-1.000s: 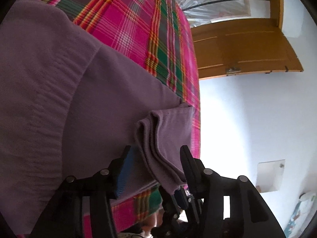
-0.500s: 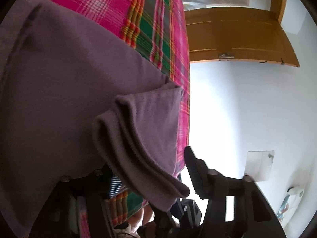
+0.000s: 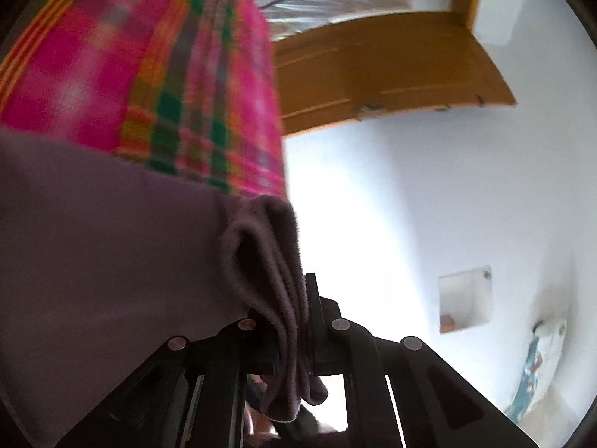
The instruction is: Fold clothes
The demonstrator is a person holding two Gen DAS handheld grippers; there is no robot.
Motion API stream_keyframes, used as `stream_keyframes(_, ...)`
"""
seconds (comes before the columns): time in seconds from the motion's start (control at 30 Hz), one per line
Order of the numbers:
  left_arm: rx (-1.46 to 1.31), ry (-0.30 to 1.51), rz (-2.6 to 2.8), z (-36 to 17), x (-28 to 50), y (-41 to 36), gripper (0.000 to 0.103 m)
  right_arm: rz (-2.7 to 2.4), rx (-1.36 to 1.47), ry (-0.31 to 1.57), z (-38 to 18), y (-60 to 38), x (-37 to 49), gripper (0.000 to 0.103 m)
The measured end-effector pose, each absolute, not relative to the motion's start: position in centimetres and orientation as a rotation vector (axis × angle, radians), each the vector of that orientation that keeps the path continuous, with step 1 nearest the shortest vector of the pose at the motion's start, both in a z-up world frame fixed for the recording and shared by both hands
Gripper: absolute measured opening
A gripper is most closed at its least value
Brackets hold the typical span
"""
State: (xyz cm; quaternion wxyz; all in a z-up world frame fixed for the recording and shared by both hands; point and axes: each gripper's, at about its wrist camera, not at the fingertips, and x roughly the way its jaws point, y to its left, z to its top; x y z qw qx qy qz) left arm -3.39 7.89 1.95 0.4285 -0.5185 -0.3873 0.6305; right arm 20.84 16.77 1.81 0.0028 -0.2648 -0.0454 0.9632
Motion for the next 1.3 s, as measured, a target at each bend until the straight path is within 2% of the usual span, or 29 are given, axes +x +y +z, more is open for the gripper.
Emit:
stream_keyframes(0.13, -1.254, -0.951, 1.542, 3.4, -3.7, 8.8, 0.009, 2.927, -0.860, -0.187, 1.4, 16.7, 18.1, 0.031)
stream_keyframes(0.4, -1.204, -0.959, 1.529, 4.4, -4.5, 9.0, 0.009, 2.794, -0.923, -0.142, 0.6, 18.7, 16.8, 0.029)
stream_keyframes(1.0, -1.293, -1.049, 1.633, -0.6, -6.4, 3.5, 0.009, 2.778, -0.972, -0.122, 0.8, 17.7, 18.5, 0.029)
stream_keyframes(1.3, -1.357, -1.036, 1.713, -3.1, -7.1, 1.1, 0.009, 2.796, -0.997, -0.110, 0.8, 18.3, 21.0, 0.029)
